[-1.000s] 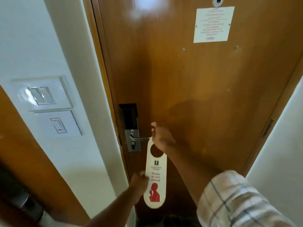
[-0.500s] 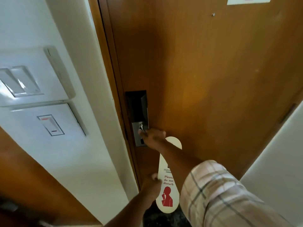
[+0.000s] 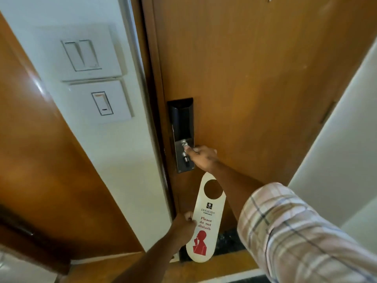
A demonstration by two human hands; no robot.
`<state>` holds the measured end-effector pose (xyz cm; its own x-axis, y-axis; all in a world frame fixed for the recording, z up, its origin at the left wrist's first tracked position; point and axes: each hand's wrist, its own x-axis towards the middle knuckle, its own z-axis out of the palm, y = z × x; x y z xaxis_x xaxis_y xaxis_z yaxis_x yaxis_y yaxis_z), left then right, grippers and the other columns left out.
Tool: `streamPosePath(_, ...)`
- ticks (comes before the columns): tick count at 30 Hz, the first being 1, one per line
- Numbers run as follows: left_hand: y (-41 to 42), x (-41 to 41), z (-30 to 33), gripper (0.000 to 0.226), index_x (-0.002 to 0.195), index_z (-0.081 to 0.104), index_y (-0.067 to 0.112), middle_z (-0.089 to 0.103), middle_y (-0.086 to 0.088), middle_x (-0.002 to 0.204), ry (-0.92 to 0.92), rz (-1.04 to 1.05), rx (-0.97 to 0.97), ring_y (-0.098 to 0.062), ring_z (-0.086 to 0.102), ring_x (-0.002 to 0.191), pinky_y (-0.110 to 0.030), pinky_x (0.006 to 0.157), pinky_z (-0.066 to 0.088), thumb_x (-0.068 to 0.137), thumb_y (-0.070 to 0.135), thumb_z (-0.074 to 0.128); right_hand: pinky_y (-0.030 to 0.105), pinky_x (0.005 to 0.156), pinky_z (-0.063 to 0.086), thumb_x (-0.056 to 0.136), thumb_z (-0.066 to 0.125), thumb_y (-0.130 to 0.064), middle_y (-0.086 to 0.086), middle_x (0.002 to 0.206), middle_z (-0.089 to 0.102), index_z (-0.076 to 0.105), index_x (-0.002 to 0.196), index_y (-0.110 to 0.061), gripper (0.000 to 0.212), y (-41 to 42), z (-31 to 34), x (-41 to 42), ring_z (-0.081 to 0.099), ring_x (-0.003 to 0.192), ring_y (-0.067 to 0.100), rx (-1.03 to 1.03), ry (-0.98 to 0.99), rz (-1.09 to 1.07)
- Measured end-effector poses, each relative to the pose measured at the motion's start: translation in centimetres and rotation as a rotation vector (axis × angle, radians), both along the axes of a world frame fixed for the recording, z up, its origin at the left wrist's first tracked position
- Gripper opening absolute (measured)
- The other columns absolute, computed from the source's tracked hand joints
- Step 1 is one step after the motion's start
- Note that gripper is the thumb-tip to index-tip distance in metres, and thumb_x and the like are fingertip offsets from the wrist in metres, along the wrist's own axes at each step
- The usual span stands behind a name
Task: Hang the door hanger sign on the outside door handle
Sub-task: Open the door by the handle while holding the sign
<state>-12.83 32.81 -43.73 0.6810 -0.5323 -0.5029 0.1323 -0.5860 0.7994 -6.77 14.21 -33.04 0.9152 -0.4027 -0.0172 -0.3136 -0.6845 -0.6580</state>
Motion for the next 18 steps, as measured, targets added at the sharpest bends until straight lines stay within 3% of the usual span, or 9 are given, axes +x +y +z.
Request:
streamPosePath(4, 3.1, -5.8, -0.2, 0.021, 0.111, 0.067, 0.028, 0.073, -0.001, 0.121, 0.003, -0.110, 0.001, -0.021, 0.071, 0.104, -0.043, 0.094, 0.059, 0.095, 0.022, 0.055, 0.038, 0.092, 0.027, 0.093, 0.029, -0.069, -0.002, 0.078, 0.067, 0.066, 0.064, -0.027, 0.063, 2.2, 0.3, -7.9, 0.050, 0.089, 0.017, 0.128, -0.047, -0.132)
streamPosePath(6, 4.4, -9.7, -0.1, 0.021, 0.110, 0.067, 0.033, 0.073, 0.004, 0.121, 0.015, -0.177, 0.012, -0.019, 0.071, 0.106, -0.044, 0.096, 0.057, 0.093, 0.027, 0.056, 0.041, 0.099, 0.037, 0.095, 0.036, -0.064, 0.004, 0.096, 0.074, 0.070, 0.068, -0.031, 0.054, 2.8, 0.3, -13.0, 0.057, 0.100, 0.023, 0.163, -0.052, -0.203)
streamPosePath(8, 5.7, -13.7, -0.1, 0.022, 0.112, 0.066, 0.034, 0.072, 0.007, 0.123, 0.031, -0.271, 0.034, -0.019, 0.069, 0.110, -0.042, 0.098, 0.056, 0.094, 0.028, 0.055, 0.042, 0.091, 0.050, 0.097, 0.043, -0.055, 0.010, 0.098, 0.075, 0.072, 0.074, -0.028, 0.046, 3.7, 0.4, -18.6, 0.066, 0.096, 0.028, 0.194, -0.064, -0.287)
streamPosePath(10, 6.3, -17.1, -0.1, 0.020, 0.109, 0.066, 0.036, 0.073, 0.010, 0.118, 0.024, -0.353, 0.066, -0.017, 0.070, 0.108, -0.041, 0.095, 0.054, 0.093, 0.029, 0.055, 0.042, 0.080, 0.052, 0.100, 0.045, -0.043, 0.016, 0.089, 0.074, 0.073, 0.079, -0.015, 0.045, 4.4, 0.6, -23.7, 0.069, 0.085, 0.033, 0.148, -0.083, -0.360)
streamPosePath(12, 6.2, -20.0, -0.1, 0.017, 0.103, 0.067, 0.039, 0.074, 0.017, 0.102, -0.006, -0.425, 0.072, -0.011, 0.071, 0.095, -0.040, 0.091, 0.056, 0.090, 0.034, 0.057, 0.044, 0.083, 0.052, 0.102, 0.043, -0.027, 0.019, 0.086, 0.072, 0.071, 0.085, -0.002, 0.041, 5.0, 1.0, -28.7, 0.067, 0.081, 0.033, 0.033, -0.123, -0.417)
streamPosePath(14, 5.9, -23.1, 0.3, 0.010, 0.088, 0.067, 0.041, 0.071, 0.020, 0.091, -0.065, -0.562, 0.101, -0.010, 0.071, 0.093, -0.041, 0.092, 0.058, 0.088, 0.034, 0.059, 0.039, 0.085, 0.053, 0.101, 0.045, -0.017, 0.012, 0.086, 0.068, 0.066, 0.087, -0.007, 0.028, 5.7, 1.0, -34.0, 0.064, 0.077, 0.025, -0.064, -0.136, -0.479)
streamPosePath(16, 5.3, -26.4, 0.7, 0.018, 0.076, 0.066, 0.040, 0.071, 0.017, 0.090, -0.105, -0.679, 0.128, -0.012, 0.070, 0.099, -0.043, 0.094, 0.058, 0.087, 0.028, 0.059, 0.032, 0.083, 0.051, 0.101, 0.046, -0.013, 0.006, 0.099, 0.065, 0.063, 0.103, -0.014, 0.018, 5.5, 0.7, -39.6, 0.063, 0.086, 0.021, 0.017, -0.199, -0.609)
streamPosePath(18, 4.6, -28.9, 1.1, 0.016, 0.077, 0.067, 0.036, 0.075, 0.010, 0.100, -0.121, -0.761, 0.152, -0.014, 0.071, 0.098, -0.043, 0.092, 0.058, 0.085, 0.026, 0.058, 0.030, 0.085, 0.046, 0.103, 0.042, -0.015, 0.008, 0.112, 0.067, 0.064, 0.119, -0.012, 0.027, 4.9, 0.9, -44.4, 0.062, 0.097, 0.024, 0.204, -0.342, -0.776)
